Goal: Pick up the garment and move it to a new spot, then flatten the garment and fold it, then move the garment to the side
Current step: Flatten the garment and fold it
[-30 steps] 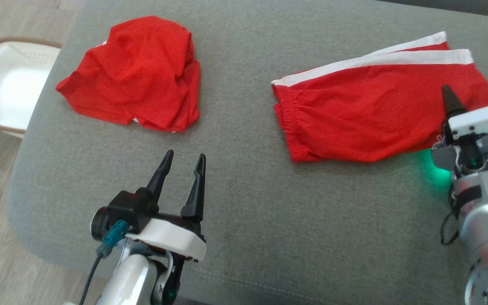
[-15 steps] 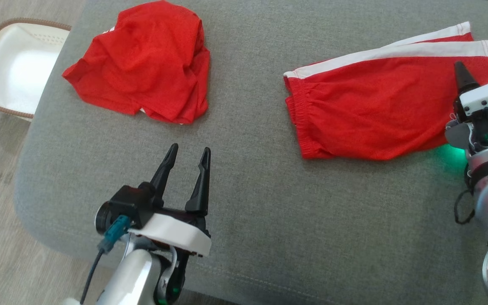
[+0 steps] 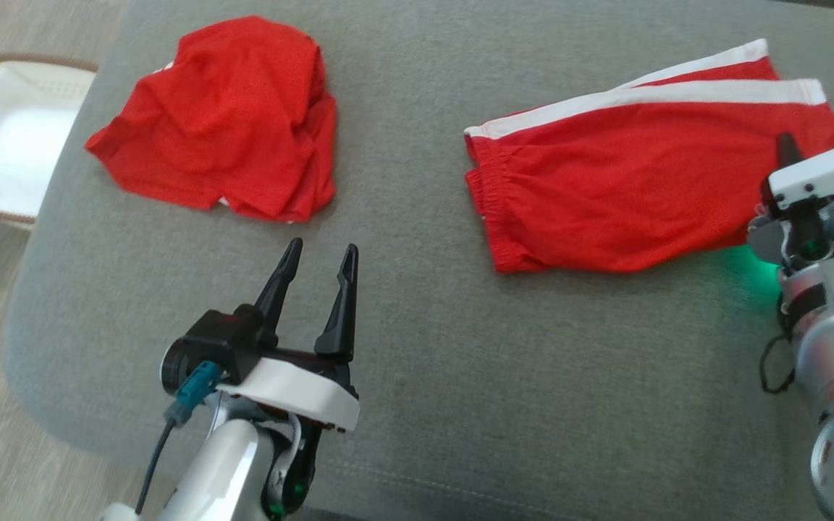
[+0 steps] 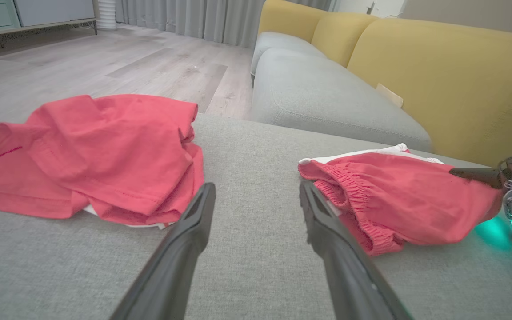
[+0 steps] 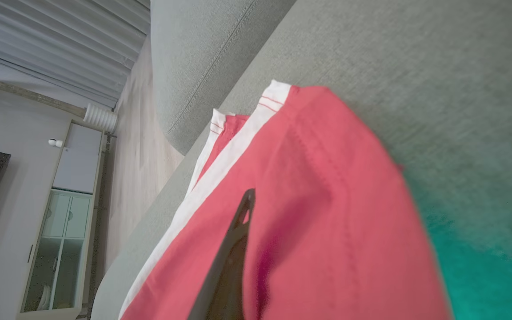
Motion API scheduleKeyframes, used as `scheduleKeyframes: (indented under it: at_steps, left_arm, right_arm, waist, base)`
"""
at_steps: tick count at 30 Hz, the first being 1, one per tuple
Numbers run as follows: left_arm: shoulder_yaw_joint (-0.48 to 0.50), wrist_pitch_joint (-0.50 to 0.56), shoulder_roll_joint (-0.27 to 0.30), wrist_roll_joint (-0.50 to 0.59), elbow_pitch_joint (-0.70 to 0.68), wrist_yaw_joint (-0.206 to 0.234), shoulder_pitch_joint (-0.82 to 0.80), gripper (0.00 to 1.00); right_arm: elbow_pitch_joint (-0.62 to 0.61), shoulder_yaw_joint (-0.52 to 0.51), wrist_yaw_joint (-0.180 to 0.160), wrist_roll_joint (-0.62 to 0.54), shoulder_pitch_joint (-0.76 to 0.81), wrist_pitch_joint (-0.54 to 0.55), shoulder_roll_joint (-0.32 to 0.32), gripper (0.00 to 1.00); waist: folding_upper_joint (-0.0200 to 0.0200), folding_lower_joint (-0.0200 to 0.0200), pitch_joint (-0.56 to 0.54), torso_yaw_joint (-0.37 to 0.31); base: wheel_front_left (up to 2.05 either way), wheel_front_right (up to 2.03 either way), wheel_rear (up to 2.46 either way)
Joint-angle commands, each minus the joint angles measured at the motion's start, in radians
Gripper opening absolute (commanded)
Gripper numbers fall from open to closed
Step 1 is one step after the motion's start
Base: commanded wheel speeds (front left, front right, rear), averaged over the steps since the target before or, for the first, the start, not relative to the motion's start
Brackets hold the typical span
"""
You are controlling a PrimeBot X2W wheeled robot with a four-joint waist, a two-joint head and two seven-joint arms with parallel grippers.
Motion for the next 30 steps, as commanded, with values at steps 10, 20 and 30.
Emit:
scheduleKeyframes:
  at_steps: [10,20,30]
  left_arm:
    - [0.054,-0.012,0.002,0.011,-0.02,-0.006,-0.007,1.0]
    - [0.074,-0.012,0.002,0.008,-0.015,-0.01,0.008,1.0]
    - [0.135,-0.012,0.002,0.02,-0.054,-0.018,0.037,1.0]
  right_arm:
    - [-0.128,0.099,-0.001,-0.002,0.08,-0.011,0.066,0.79]
    - [-0.181,0.175,-0.001,-0.047,0.161,-0.05,0.066,1.0]
    - [-0.504,0.347,-0.001,-0.056,0.38,-0.121,0.087,1.0]
  waist:
    - [0.0,0.0,-0.059,-0.089]
    - [0.0,0.0,-0.13,-0.142]
    - [0.0,0.0,-0.213,-0.276]
  base:
    - [0.0,0.0,0.0]
    - [0.0,0.0,0.0]
    - [0.0,0.0,0.0]
